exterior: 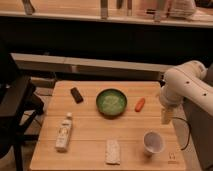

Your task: Drag the ceramic bowl in a circle

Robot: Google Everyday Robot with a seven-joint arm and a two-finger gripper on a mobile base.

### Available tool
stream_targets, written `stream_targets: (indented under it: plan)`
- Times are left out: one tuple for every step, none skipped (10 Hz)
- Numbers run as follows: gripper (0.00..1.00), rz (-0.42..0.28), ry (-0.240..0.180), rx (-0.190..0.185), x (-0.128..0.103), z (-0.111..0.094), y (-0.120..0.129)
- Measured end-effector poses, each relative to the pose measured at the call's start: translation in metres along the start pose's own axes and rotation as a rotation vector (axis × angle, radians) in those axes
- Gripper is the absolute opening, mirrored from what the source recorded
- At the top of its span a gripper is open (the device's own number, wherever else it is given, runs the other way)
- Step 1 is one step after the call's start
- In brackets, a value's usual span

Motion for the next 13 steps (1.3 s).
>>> stream_targets:
  plan:
    - [0.80,0.000,0.000,0.000,0.000,0.000,0.000]
    - [0.80,0.000,0.000,0.000,0.000,0.000,0.000]
    - [0.80,0.000,0.000,0.000,0.000,0.000,0.000]
    - [0.80,0.000,0.000,0.000,0.000,0.000,0.000]
    - [0.80,0.000,0.000,0.000,0.000,0.000,0.000]
    - [0.80,-0.002,0.001,0.001,0.000,0.000,0.000]
    - [0.80,-0.028,0.009,0.005,-0.005,0.001,-0.003]
    - [0.80,-0.069,0.010,0.012,-0.018,0.002,-0.009]
    - [0.80,-0.114,0.014,0.020,-0.035,0.003,-0.015]
    - [0.80,-0.146,0.015,0.026,-0.047,0.004,-0.020]
    - [0.80,-0.168,0.020,0.031,-0.054,0.004,-0.022]
    - [0.80,-0.186,0.025,0.036,-0.056,0.005,-0.024]
    - [0.80,-0.209,0.027,0.040,-0.057,0.006,-0.026]
